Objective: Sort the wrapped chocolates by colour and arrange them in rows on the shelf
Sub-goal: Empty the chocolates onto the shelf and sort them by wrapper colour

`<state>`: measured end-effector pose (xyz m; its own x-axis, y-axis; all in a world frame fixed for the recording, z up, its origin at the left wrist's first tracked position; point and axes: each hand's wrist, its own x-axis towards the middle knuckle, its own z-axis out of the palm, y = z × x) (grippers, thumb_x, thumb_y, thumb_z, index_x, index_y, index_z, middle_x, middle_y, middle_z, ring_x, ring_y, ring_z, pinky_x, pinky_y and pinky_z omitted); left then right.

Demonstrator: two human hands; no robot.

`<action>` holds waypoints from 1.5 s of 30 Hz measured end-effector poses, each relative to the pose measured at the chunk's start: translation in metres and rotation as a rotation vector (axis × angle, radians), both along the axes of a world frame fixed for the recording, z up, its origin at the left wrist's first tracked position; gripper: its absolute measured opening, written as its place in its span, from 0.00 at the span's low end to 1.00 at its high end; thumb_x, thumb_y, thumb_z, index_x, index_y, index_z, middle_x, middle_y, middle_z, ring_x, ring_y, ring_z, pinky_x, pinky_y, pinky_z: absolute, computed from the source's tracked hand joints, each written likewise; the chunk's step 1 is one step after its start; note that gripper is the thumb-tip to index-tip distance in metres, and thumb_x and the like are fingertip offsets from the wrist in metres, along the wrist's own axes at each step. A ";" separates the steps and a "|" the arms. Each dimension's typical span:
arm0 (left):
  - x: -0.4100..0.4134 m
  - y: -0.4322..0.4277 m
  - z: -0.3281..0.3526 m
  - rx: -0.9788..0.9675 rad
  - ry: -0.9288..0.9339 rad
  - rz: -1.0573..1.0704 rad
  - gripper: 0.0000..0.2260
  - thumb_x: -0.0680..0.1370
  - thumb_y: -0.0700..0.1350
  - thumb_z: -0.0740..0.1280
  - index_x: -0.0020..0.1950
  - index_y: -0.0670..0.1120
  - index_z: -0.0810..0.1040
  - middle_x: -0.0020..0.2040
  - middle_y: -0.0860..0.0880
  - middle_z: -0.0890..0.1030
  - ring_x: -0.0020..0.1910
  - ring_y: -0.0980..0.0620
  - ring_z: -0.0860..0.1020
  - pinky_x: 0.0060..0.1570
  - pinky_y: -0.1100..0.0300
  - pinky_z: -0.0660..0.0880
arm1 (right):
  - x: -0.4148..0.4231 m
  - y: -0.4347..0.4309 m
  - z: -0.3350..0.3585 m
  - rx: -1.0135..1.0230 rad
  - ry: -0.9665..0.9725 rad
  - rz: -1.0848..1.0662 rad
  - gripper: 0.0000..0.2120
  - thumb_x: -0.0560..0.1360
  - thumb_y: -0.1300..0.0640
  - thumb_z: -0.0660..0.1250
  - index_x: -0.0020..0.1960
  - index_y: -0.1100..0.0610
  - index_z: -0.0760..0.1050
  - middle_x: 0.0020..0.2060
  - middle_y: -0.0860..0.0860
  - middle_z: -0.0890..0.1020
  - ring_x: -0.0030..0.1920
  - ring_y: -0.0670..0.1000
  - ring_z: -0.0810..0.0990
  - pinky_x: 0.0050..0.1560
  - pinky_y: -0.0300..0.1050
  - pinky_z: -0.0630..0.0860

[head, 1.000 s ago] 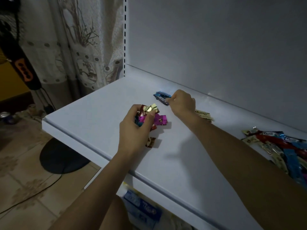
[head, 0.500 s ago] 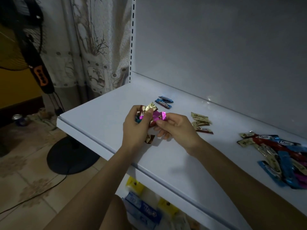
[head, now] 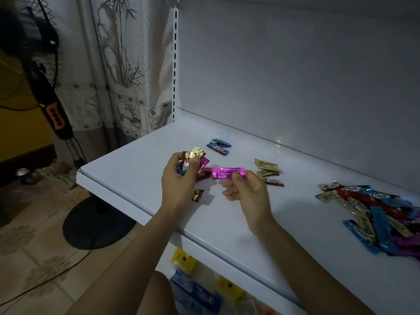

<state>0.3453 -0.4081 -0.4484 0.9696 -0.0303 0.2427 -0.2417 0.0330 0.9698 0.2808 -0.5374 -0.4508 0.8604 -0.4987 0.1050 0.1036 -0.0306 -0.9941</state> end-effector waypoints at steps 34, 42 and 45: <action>-0.003 -0.005 -0.006 0.142 -0.157 -0.343 0.06 0.78 0.47 0.68 0.53 0.50 0.80 0.45 0.54 0.83 0.44 0.55 0.81 0.44 0.61 0.80 | -0.010 0.000 0.007 -0.015 -0.019 0.205 0.10 0.79 0.67 0.60 0.55 0.55 0.75 0.39 0.50 0.83 0.35 0.42 0.80 0.29 0.35 0.73; -0.001 -0.006 -0.009 0.204 -0.165 -0.324 0.10 0.77 0.51 0.68 0.55 0.48 0.80 0.46 0.55 0.83 0.46 0.58 0.80 0.44 0.69 0.76 | -0.010 -0.003 0.004 -0.020 -0.021 0.220 0.15 0.78 0.69 0.57 0.50 0.52 0.78 0.38 0.52 0.83 0.39 0.48 0.81 0.37 0.37 0.76; -0.001 -0.007 -0.008 0.225 -0.154 -0.303 0.09 0.77 0.50 0.68 0.55 0.49 0.80 0.46 0.55 0.82 0.45 0.59 0.80 0.42 0.72 0.74 | -0.010 -0.003 0.004 -0.037 -0.023 0.220 0.15 0.78 0.69 0.57 0.50 0.54 0.78 0.37 0.53 0.82 0.40 0.49 0.80 0.40 0.40 0.76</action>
<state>0.3438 -0.4153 -0.4568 0.8613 -0.3782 0.3393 -0.3970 -0.0841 0.9140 0.2704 -0.5401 -0.4471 0.9451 -0.2949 0.1409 0.1348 -0.0409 -0.9900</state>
